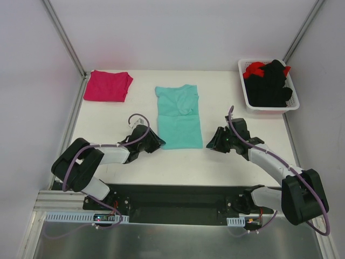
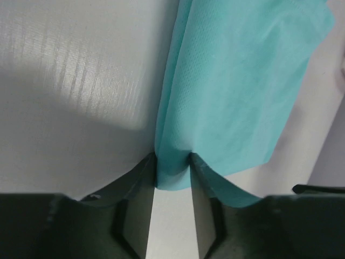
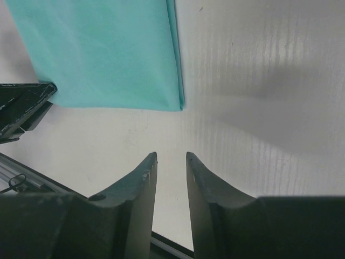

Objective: Fold and stack the t-shirts

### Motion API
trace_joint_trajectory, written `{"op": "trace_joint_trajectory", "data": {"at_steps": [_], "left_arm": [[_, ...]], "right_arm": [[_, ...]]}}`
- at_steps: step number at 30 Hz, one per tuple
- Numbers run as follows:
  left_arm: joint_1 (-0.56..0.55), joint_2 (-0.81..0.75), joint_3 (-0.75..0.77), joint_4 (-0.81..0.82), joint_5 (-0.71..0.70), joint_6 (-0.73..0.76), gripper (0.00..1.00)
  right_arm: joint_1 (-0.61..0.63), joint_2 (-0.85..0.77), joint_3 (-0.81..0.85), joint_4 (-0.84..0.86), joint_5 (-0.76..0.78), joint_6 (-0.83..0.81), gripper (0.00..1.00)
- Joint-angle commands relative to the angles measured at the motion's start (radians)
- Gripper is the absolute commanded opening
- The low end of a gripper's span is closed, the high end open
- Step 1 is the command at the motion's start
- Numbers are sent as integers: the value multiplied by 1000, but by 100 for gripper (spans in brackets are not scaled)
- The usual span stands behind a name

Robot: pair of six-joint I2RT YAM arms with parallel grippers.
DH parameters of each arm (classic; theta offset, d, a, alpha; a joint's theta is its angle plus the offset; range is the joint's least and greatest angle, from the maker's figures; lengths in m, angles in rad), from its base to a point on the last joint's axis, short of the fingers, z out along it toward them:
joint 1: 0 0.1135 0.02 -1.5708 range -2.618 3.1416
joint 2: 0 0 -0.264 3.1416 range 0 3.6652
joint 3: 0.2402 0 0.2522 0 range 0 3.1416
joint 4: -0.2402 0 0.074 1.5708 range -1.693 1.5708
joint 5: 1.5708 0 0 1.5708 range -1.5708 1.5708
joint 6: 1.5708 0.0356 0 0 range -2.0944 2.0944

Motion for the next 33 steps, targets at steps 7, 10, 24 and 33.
{"op": "trace_joint_trajectory", "data": {"at_steps": [7, 10, 24, 33], "left_arm": [[-9, 10, -20, -65, -21, 26, 0], [-9, -2, -26, -74, -24, 27, 0], [-9, -22, -22, -95, -18, 27, 0], [-9, -22, -23, -97, -18, 26, 0]], "right_arm": [[-24, 17, -20, 26, 14, -3, 32], [-32, 46, -40, 99, -9, 5, 33], [-47, 223, -111, 437, -144, 80, 37], [-50, 258, -100, 445, -147, 86, 37]]}}
